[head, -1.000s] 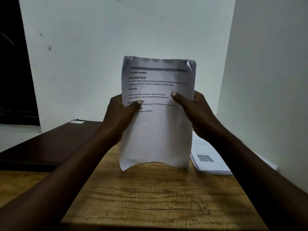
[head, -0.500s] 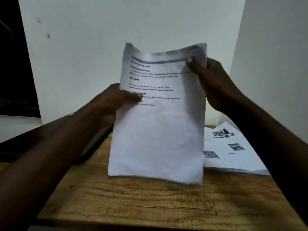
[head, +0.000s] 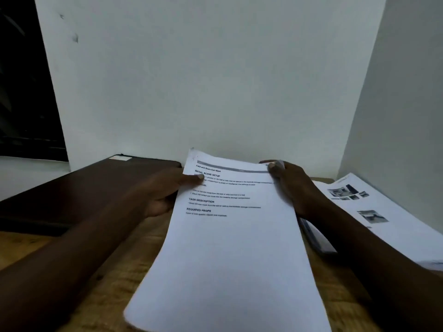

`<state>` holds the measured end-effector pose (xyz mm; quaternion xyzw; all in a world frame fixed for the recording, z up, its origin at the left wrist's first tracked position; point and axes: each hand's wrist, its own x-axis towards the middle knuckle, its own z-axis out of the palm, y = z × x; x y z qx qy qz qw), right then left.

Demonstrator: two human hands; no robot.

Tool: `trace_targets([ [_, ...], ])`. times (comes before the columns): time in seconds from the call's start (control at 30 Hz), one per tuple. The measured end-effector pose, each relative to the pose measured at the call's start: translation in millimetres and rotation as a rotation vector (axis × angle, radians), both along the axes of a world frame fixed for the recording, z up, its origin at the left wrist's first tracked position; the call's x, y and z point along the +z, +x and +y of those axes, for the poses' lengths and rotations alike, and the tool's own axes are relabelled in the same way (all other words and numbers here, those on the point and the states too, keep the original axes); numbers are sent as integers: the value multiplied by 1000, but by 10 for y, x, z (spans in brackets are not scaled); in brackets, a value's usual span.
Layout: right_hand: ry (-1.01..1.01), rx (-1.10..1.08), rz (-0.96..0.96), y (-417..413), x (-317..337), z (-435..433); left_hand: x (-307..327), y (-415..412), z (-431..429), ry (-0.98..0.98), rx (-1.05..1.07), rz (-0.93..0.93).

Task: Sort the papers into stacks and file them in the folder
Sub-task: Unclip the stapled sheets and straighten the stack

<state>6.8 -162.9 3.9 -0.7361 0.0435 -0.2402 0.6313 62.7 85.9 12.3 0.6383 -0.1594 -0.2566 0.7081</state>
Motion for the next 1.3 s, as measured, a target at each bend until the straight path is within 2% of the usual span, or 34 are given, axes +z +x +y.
trace_targets([
  [0.13,21,23,-54,72,-93,67,-161,197,6,-33,62,-52],
  [0.27,-14,27,-35,84,-31,-31,-330,267,45,-202,102,-53],
  [0.33,-141,-92,-63,50,-14,-183,-346,260,104,-197,102,-128],
  [0.4,-398,-212,-62,-32,-53,-318,-362,268,145,-165,138,-135],
  [0.5,-701,-197,29,-94,-169,-337,-388,276,127,-162,184,-108],
  [0.6,-801,-75,112,-105,-215,-218,-404,254,80,-134,232,-112],
  [0.7,-788,64,150,-79,-269,-107,-413,246,90,-132,252,-106],
  [0.9,-991,69,228,113,-260,-7,-431,300,130,-114,244,-117],
  [0.97,-979,59,221,157,-259,16,-426,331,138,-105,255,-117],
  [1.13,-742,-25,122,273,-317,30,-404,371,168,-98,260,-122],
  [1.3,-695,-23,82,242,-379,-17,-374,342,128,-87,226,-129],
])
